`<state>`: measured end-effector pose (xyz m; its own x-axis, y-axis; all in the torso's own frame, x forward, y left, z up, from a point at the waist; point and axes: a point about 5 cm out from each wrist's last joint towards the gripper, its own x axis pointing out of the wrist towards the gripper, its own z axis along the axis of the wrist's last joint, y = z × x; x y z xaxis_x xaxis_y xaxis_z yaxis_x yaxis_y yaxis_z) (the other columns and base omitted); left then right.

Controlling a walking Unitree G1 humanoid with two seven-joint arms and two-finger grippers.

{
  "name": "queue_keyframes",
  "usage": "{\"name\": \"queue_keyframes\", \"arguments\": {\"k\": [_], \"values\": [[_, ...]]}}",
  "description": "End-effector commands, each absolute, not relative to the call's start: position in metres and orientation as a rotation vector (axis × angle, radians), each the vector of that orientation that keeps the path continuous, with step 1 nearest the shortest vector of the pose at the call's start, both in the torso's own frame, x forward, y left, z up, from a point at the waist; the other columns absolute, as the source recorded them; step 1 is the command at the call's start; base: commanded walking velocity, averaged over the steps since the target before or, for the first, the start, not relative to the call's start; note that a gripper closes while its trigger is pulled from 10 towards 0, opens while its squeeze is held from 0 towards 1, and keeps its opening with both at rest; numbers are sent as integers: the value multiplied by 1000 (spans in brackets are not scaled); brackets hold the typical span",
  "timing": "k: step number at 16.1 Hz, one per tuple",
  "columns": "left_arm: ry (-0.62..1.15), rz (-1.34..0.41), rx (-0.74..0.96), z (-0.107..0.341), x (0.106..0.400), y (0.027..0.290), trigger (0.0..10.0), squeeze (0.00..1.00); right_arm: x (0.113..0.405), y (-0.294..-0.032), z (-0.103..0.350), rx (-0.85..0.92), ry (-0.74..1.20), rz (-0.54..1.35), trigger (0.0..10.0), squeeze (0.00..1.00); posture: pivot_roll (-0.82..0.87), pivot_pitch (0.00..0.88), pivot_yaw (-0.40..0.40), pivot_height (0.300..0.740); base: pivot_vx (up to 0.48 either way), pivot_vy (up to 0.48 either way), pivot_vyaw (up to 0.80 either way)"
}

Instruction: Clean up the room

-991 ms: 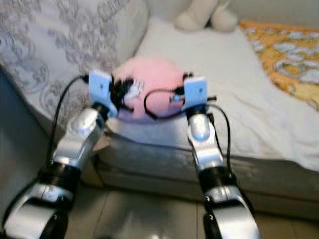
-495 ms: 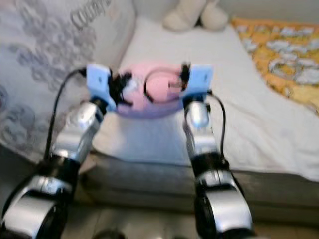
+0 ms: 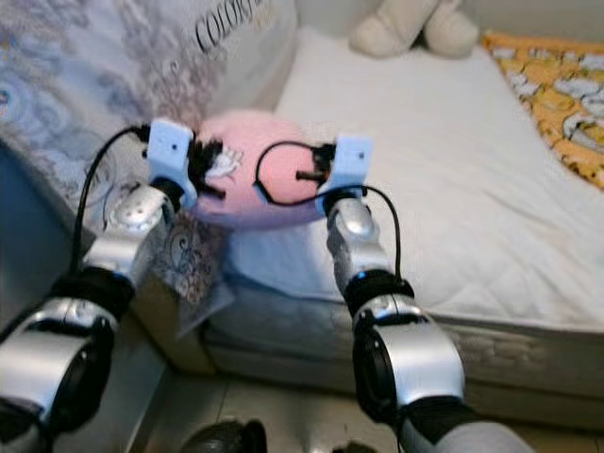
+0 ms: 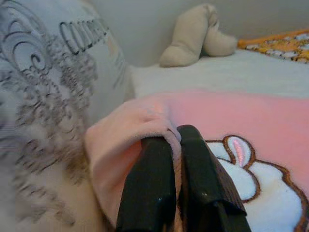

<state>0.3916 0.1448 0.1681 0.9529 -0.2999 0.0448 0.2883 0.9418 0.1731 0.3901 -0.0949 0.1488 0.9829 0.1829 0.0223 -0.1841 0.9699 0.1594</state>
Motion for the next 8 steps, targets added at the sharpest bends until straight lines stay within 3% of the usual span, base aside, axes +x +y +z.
{"name": "queue_keyframes", "arguments": {"k": [1, 6, 8], "values": [[-48, -204, 190, 167, 394, 167, 10000, 0, 392, -116, 146, 116, 3, 93, 10000, 0, 14, 63, 37, 740, 0, 0, 0], [-107, -265, 84, 181, 399, 147, 10000, 0, 392, -115, 169, 5, -185, 66, 10000, 0, -34, 25, 32, 740, 0, 0, 0], [-198, -331, -34, 179, 379, 130, 10000, 0, 365, -130, 170, -78, -378, -3, 10000, 0, -56, 0, 35, 740, 0, 0, 0]]}}
